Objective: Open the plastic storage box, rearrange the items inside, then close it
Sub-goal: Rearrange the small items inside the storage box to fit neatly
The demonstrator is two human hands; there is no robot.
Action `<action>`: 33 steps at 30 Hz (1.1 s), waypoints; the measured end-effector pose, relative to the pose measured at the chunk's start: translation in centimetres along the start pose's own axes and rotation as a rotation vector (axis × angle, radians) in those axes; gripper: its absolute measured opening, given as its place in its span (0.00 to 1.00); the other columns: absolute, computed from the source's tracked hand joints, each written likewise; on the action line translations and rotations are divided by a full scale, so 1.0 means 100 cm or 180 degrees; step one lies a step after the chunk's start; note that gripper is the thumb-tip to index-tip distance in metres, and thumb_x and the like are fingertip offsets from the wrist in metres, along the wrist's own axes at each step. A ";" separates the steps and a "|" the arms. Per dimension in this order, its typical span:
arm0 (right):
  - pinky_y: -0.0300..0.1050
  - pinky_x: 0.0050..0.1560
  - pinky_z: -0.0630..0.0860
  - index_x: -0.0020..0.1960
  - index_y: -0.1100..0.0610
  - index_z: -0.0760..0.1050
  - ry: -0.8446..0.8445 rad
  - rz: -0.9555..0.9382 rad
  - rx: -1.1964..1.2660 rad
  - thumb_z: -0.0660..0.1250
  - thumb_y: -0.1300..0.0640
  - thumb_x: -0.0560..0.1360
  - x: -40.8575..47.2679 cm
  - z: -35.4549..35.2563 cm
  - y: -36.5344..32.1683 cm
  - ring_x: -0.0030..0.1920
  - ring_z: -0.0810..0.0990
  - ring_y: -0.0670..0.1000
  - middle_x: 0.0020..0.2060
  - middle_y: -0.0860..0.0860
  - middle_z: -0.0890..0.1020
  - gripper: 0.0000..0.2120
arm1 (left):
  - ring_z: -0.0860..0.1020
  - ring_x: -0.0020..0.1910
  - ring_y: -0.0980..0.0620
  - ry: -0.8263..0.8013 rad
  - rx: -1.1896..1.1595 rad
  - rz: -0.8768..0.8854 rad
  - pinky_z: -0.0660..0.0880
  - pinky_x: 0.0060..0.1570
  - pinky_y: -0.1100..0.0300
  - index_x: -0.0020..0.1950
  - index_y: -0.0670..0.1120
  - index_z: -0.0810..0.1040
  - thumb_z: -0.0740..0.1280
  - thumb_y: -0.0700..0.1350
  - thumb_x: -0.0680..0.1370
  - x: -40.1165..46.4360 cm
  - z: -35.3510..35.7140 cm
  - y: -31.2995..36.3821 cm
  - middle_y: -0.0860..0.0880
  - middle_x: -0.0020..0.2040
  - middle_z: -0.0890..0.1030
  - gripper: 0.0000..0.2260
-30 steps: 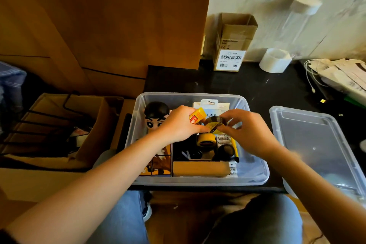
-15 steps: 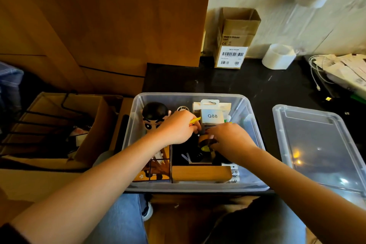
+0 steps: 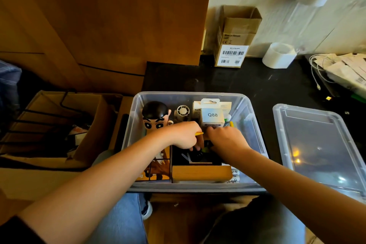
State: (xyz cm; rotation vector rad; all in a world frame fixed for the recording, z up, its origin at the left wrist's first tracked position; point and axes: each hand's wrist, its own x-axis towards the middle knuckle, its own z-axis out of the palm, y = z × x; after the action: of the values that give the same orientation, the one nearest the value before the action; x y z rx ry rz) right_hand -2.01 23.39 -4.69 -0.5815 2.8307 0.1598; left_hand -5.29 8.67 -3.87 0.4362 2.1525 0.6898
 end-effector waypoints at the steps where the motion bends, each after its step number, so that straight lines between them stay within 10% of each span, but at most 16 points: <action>1: 0.45 0.48 0.76 0.59 0.58 0.71 -0.0024 0.0016 0.0028 0.61 0.57 0.78 0.000 0.000 0.001 0.50 0.80 0.55 0.53 0.54 0.80 0.11 | 0.81 0.49 0.49 -0.0084 0.0001 0.0010 0.77 0.50 0.57 0.57 0.40 0.77 0.54 0.30 0.77 0.001 0.001 0.001 0.44 0.54 0.81 0.16; 17: 0.44 0.48 0.76 0.57 0.60 0.75 -0.0353 0.0278 0.0105 0.64 0.56 0.77 0.005 0.006 0.012 0.49 0.80 0.54 0.49 0.55 0.80 0.11 | 0.79 0.54 0.49 0.0064 0.0096 -0.0050 0.76 0.57 0.55 0.62 0.42 0.76 0.58 0.32 0.78 0.004 0.006 -0.002 0.46 0.56 0.81 0.16; 28: 0.39 0.35 0.68 0.46 0.56 0.76 0.0024 0.0197 -0.0047 0.59 0.42 0.76 0.002 0.003 0.004 0.35 0.71 0.48 0.36 0.50 0.75 0.18 | 0.75 0.35 0.49 0.0787 0.1545 0.0006 0.70 0.33 0.56 0.36 0.46 0.69 0.69 0.47 0.76 0.009 0.015 0.006 0.49 0.34 0.72 0.12; 33: 0.40 0.38 0.70 0.50 0.57 0.78 -0.0034 0.0222 -0.0044 0.60 0.46 0.77 0.003 0.003 0.004 0.39 0.77 0.50 0.43 0.52 0.81 0.15 | 0.79 0.47 0.41 0.1083 0.2054 0.0040 0.69 0.37 0.54 0.50 0.42 0.77 0.69 0.43 0.76 0.016 0.029 0.012 0.42 0.47 0.79 0.07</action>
State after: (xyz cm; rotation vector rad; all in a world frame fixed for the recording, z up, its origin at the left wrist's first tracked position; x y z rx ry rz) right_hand -2.36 23.73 -5.03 -0.4835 2.8431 0.1946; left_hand -3.91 11.38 -5.58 0.7054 2.6831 0.0492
